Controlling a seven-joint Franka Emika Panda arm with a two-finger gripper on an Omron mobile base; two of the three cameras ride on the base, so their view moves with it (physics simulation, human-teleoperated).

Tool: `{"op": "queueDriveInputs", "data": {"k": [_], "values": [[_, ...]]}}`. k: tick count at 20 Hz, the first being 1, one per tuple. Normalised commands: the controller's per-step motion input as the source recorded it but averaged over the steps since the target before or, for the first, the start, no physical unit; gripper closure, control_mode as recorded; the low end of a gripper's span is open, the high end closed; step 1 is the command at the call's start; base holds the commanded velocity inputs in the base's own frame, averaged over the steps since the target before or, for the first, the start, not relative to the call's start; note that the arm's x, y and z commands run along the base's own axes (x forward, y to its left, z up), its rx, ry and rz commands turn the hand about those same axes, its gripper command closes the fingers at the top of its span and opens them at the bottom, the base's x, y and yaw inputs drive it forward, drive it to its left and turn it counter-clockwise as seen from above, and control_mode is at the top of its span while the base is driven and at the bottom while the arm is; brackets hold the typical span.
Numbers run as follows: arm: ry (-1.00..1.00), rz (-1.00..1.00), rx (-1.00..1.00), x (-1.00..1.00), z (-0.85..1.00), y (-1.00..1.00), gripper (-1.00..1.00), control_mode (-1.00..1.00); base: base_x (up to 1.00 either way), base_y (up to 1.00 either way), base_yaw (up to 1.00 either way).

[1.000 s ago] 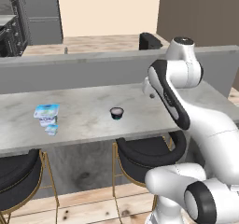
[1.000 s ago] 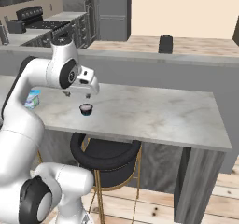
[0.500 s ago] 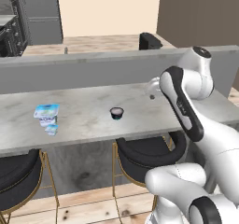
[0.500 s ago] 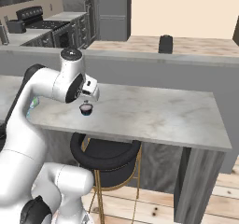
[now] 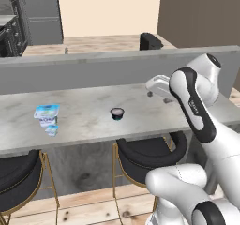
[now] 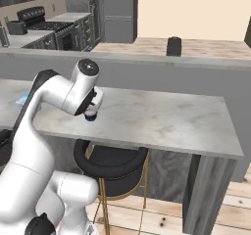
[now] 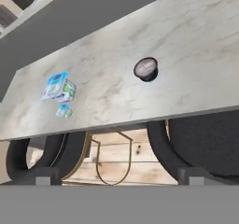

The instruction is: Stack the yogurt containers by placing the smaller containers on top of the larger containers.

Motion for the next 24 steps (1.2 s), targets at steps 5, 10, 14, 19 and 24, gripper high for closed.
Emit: {"op": "queueDriveInputs", "data": {"k": [5, 10, 14, 19, 24], "values": [[0.15, 0.00, -0.01, 0.19, -0.04, 0.43, -1.00, -1.00, 0.00, 0.00, 0.00], [0.25, 0.00, -0.09, 0.23, -0.16, 0.29, -1.00, -1.00, 0.00, 0.00, 0.00], [0.22, 0.00, -0.01, 0.11, -0.06, 0.00, -1.00, -1.00, 0.00, 0.00, 0.00], [0.21, 0.00, 0.00, 0.11, -0.06, -0.04, -1.00, -1.00, 0.00, 0.00, 0.00], [0.14, 0.00, 0.04, 0.15, -0.16, 0.00, -1.00, -1.00, 0.00, 0.00, 0.00]]}}
